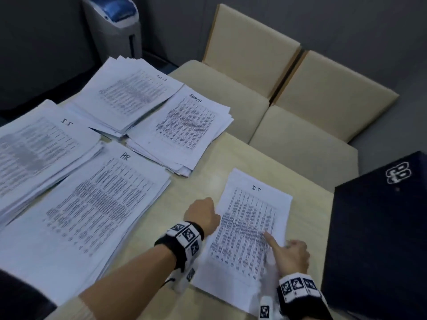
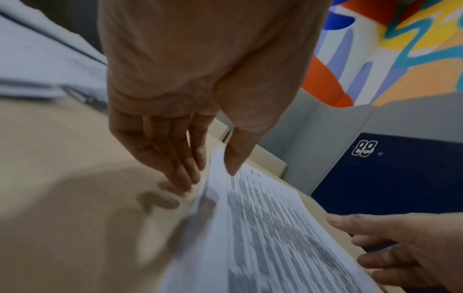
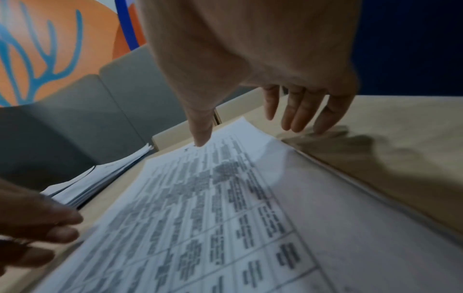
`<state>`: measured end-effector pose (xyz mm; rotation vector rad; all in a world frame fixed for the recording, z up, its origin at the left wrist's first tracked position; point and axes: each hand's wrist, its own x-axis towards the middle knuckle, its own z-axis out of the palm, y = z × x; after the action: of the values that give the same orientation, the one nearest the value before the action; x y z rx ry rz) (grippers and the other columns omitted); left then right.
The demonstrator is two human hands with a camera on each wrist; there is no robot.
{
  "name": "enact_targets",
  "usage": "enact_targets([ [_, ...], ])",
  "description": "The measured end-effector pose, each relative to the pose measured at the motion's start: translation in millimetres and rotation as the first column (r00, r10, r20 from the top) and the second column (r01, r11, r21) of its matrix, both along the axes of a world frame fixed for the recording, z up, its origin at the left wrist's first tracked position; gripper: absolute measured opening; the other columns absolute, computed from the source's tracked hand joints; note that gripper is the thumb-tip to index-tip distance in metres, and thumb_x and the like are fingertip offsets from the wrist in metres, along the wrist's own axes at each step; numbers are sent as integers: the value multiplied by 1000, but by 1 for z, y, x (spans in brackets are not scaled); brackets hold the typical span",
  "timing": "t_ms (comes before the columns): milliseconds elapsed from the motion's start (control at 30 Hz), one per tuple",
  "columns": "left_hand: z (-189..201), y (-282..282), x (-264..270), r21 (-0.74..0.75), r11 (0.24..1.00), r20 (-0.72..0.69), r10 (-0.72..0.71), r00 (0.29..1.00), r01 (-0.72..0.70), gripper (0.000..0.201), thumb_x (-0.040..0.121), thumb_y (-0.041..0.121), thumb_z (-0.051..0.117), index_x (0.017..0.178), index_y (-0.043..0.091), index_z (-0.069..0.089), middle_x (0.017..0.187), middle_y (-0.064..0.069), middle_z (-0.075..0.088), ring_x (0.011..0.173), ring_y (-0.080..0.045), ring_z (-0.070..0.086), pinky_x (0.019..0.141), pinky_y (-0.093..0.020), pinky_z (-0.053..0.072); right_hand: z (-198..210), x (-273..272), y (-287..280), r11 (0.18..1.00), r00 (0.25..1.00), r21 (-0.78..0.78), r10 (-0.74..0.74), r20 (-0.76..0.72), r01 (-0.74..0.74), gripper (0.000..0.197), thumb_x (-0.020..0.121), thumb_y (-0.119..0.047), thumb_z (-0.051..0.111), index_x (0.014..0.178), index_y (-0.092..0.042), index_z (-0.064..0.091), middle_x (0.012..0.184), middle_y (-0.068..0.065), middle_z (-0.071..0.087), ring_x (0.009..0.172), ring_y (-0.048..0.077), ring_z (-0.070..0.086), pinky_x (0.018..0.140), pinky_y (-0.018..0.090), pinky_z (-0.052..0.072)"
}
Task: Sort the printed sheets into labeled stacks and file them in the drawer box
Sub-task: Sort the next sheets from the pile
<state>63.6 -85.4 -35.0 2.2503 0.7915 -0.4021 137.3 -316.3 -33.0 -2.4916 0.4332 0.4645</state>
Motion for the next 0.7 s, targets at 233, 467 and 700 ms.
enact_targets([
  [233, -11, -25, 0, 77, 982, 43, 168, 985, -171, 39, 92, 39, 61, 114, 9, 53, 108, -10, 63, 98, -29, 62, 81, -37, 53, -4, 7, -20, 984, 988, 175, -3, 156, -25, 32, 72, -24, 87, 76, -9, 59, 76, 6, 63, 73, 25, 59, 69, 29, 43],
  [467, -18, -12, 5, 121, 983, 6, 137, 991, -137, 18, 88, 30, 66, 87, 15, 56, 94, -6, 66, 86, -28, 63, 70, -32, 51, 4, 0, -45, 982, 960, 141, 85, 266, -126, 49, 99, -35, 54, 59, -6, 51, 58, 7, 53, 61, 27, 49, 60, 34, 37],
  [700, -11, -4, 3, 89, 987, 28, 130, 991, -132, 26, 90, 39, 63, 88, 14, 54, 89, -5, 65, 79, -23, 60, 66, -32, 49, 12, 0, -71, 958, 990, 285, -71, 123, 34, 8, 89, -1, 59, 84, -7, 62, 86, 12, 65, 75, 27, 57, 67, 28, 40],
])
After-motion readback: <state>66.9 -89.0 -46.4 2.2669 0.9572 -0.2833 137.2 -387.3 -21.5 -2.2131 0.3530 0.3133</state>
